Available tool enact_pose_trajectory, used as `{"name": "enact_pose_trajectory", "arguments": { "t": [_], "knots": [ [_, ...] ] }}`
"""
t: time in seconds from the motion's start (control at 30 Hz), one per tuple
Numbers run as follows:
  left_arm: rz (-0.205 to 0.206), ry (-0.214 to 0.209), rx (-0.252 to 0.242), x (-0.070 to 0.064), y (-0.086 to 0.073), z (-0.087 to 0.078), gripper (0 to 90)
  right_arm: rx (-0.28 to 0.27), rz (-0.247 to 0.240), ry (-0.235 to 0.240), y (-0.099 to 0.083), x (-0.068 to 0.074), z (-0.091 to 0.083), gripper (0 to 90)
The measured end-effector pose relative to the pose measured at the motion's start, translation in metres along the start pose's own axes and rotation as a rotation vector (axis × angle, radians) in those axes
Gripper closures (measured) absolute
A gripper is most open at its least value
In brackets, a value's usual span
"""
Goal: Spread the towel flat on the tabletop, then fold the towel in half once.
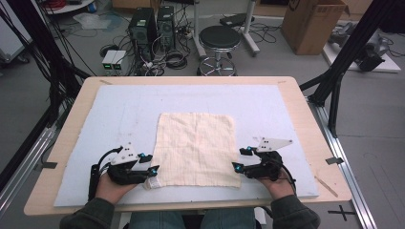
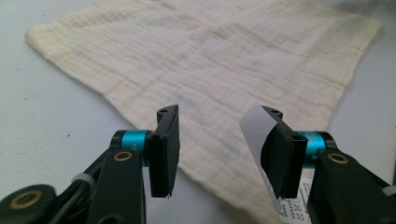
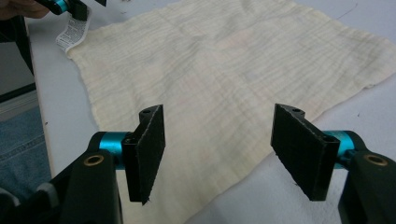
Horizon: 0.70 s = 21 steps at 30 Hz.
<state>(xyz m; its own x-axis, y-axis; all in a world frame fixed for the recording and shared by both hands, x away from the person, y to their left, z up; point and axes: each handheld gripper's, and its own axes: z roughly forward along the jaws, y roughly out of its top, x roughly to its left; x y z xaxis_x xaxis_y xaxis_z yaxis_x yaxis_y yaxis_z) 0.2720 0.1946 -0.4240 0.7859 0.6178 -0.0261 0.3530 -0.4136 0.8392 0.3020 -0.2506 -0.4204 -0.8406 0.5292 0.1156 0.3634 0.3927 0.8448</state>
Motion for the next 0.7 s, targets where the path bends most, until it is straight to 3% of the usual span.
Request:
{"name": "enact_pose_trajectory", "arguments": {
  "t": [0.7],
  "knots": [
    [-0.01, 0.006, -0.009, 0.0028, 0.0005, -0.0026, 45.2, 0.012, -0.001, -0.027, -0.0006, 0.0002, 0.0031, 30.6]
  ]
}}
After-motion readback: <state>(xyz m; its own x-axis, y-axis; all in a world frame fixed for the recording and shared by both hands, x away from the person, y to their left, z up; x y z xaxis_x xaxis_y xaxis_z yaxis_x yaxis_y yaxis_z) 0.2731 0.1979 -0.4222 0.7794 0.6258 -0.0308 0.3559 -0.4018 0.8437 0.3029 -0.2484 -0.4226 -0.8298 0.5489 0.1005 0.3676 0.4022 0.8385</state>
